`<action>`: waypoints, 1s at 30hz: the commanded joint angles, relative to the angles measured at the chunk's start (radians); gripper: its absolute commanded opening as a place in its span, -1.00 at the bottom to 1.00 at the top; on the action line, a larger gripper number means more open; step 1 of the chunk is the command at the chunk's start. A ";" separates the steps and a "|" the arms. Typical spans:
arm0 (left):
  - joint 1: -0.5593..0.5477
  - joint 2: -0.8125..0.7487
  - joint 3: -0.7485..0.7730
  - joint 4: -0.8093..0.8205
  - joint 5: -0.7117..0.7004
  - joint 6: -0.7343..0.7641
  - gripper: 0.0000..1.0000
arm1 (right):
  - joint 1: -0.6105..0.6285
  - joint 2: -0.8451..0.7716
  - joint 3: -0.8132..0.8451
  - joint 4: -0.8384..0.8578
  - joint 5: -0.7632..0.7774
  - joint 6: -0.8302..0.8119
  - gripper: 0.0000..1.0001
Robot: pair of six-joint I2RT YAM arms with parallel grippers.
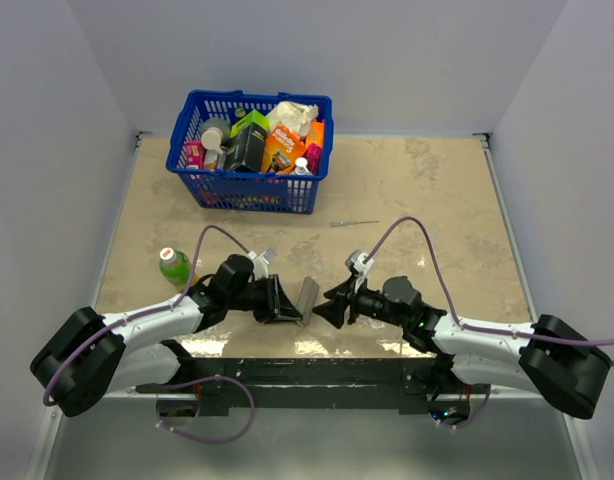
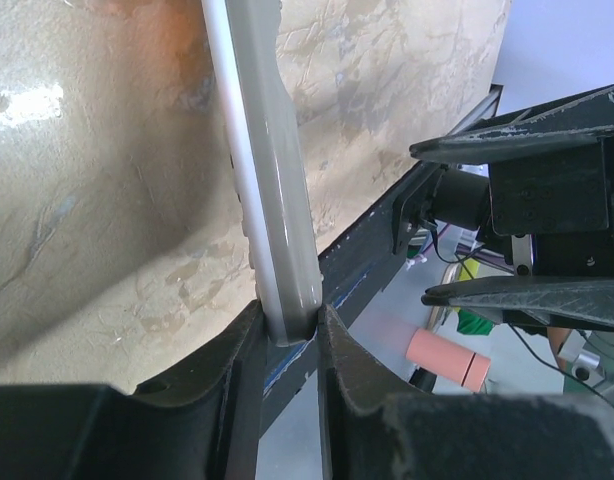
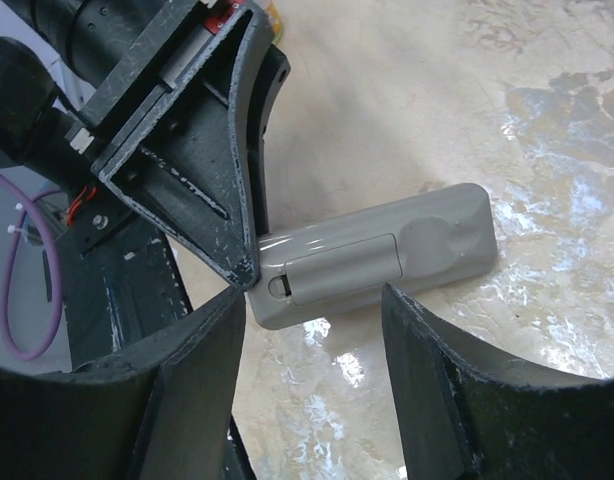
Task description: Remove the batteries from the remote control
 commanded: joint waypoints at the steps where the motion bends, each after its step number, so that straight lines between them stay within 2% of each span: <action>1: -0.002 -0.012 0.029 0.024 0.047 0.023 -1.00 | 0.015 0.016 -0.017 0.118 -0.023 -0.036 0.18; 19: -0.004 -0.011 0.022 0.021 0.066 0.000 -1.00 | 0.102 0.126 0.026 0.094 0.077 -0.073 0.10; 30: -0.004 -0.011 0.025 0.021 0.066 0.000 -1.00 | 0.120 0.131 0.043 0.101 0.105 -0.081 0.07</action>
